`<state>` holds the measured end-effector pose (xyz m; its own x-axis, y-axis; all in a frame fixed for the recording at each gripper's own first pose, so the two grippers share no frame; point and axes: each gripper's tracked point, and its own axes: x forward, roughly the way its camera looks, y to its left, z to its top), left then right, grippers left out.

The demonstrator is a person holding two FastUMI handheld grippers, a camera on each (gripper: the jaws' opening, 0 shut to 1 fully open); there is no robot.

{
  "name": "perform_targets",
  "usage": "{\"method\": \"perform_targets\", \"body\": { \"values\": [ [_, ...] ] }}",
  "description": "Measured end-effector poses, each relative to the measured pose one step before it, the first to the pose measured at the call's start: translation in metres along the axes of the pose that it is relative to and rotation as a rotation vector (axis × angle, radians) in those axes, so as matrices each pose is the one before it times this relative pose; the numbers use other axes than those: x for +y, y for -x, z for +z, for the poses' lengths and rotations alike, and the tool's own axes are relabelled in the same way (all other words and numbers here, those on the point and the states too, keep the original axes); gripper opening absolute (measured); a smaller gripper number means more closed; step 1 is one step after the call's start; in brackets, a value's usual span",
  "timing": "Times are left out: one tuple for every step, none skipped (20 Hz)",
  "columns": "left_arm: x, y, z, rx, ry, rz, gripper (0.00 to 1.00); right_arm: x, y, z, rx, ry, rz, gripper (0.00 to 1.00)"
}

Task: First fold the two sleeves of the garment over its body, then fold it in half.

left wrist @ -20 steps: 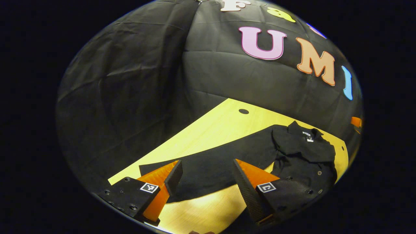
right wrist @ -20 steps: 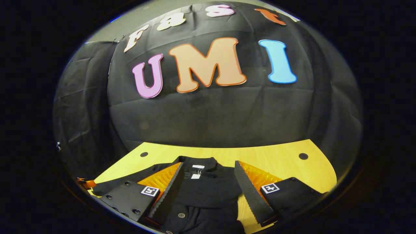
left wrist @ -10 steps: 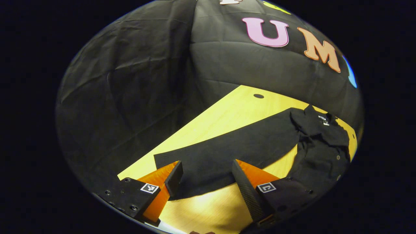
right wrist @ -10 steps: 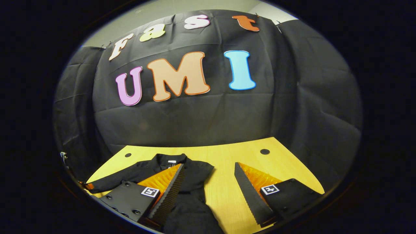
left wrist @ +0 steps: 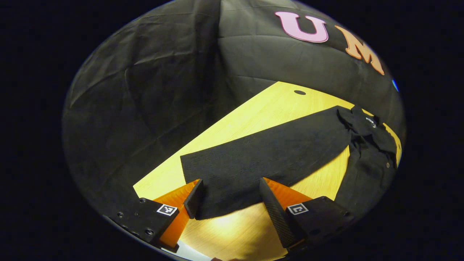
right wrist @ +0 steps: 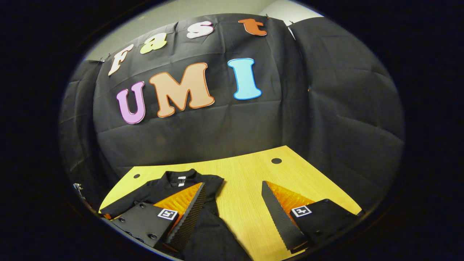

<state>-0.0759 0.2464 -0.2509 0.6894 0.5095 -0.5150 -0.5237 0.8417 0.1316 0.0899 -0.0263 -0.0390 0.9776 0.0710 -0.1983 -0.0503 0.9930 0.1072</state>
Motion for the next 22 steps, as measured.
{"method": "perform_targets", "body": {
  "values": [
    [0.00031,-0.00006,-0.00049,0.00098,-0.00725,-0.00218,0.95,0.00214,0.00222,0.00037,-0.00645,-0.01888,0.00334,0.92],
    [0.00047,-0.00013,-0.00039,-0.00055,-0.00261,-0.00342,0.95,0.00142,0.00154,-0.00085,-0.00296,-0.01478,0.00394,0.92],
    [0.00053,-0.00027,-0.00014,-0.00099,0.00126,-0.00615,0.94,0.00143,0.00050,-0.00068,-0.00227,-0.00797,0.00181,0.97],
    [0.00017,0.00114,-0.00014,-0.00019,0.00703,-0.00455,0.93,0.00079,0.00114,-0.00038,-0.00550,0.00271,-0.00417,0.98],
    [-0.00052,0.00042,-0.00090,-0.00256,0.01065,-0.00424,0.93,0.00018,0.00179,0.00157,-0.00796,0.01155,-0.00398,0.98],
    [0.00014,-0.00070,-0.00006,-0.00319,0.01197,-0.00331,0.93,0.00176,0.00201,0.00044,-0.00648,0.01249,0.00144,0.98],
    [-0.00076,-0.00051,0.00005,-0.00685,0.01811,-0.00180,0.93,0.00224,0.00198,0.00170,-0.00459,0.01203,0.00194,0.98],
    [-0.00100,0.00056,0.00038,-0.00508,0.01879,-0.00166,0.93,0.00094,0.00256,0.00154,-0.00256,0.00883,0.00396,0.98],
    [0.00027,-0.00005,0.00008,-0.00726,0.00999,-0.00194,0.93,0.00201,0.00189,0.00032,0.00196,0.00196,0.00536,0.97],
    [0.00018,-0.00050,0.00011,-0.00422,0.00238,-0.00297,0.93,0.00246,0.00329,-0.00061,0.00539,-0.00537,0.00879,0.97],
    [-0.00043,0.00072,-0.00191,-0.00368,-0.00019,-0.00525,0.94,0.00141,0.00409,0.00219,-0.00058,-0.00636,0.00626,0.97],
    [-0.00026,-0.00015,0.00028,-0.00175,-0.00308,-0.00547,0.94,0.00082,0.00212,0.00074,-0.00262,-0.00553,0.00306,0.98],
    [-0.00003,0.00001,-0.00027,0.00053,-0.00463,-0.00446,0.93,0.00043,0.00319,0.00070,-0.00397,-0.00443,0.00181,0.98],
    [-0.00200,-0.00043,0.00027,0.00216,-0.00239,-0.00969,0.92,0.00004,0.00356,0.00072,-0.00405,-0.00132,0.00031,0.98],
    [-0.00104,0.00216,-0.00111,0.00327,-0.00337,-0.00263,0.92,-0.00028,0.00220,0.00040,-0.00471,0.00148,-0.00162,0.97],
    [-0.00203,-0.00110,0.00036,0.00033,-0.00229,-0.00578,0.88,-0.00166,0.00378,0.00014,-0.00237,0.00329,-0.00305,0.97],
    [-0.00519,-0.00176,0.00061,0.00181,-0.00155,-0.00774,0.83,-0.00225,0.00224,0.00105,-0.00164,0.00177,-0.00455,0.97],
    [-0.00352,-0.00142,-0.00004,0.00291,-0.00411,-0.00463,0.80,-0.00200,0.00265,0.00094,-0.00090,-0.00192,-0.00376,0.97],
    [-0.00248,0.00041,-0.00016,0.00002,-0.00345,-0.00766,0.71,-0.00119,0.00274,0.00245,-0.00380,-0.00397,-0.00360,0.97],
    [-0.00352,0.00010,-0.00018,0.00145,-0.00135,-0.00847,0.62,-0.00221,0.00198,0.00228,-0.00425,-0.00479,-0.00498,0.97],
    [-0.00204,0.00028,-0.00036,0.00046,-0.00200,-0.00119,0.54,-0.00252,0.00218,0.00221,-0.00508,-0.00462,-0.00485,0.97],
    [-0.00395,0.00038,0.00038,-0.00048,0.00014,-0.01003,0.49,-0.00206,0.00269,0.00156,-0.00345,-0.00290,-0.00486,0.97]
  ]
}}
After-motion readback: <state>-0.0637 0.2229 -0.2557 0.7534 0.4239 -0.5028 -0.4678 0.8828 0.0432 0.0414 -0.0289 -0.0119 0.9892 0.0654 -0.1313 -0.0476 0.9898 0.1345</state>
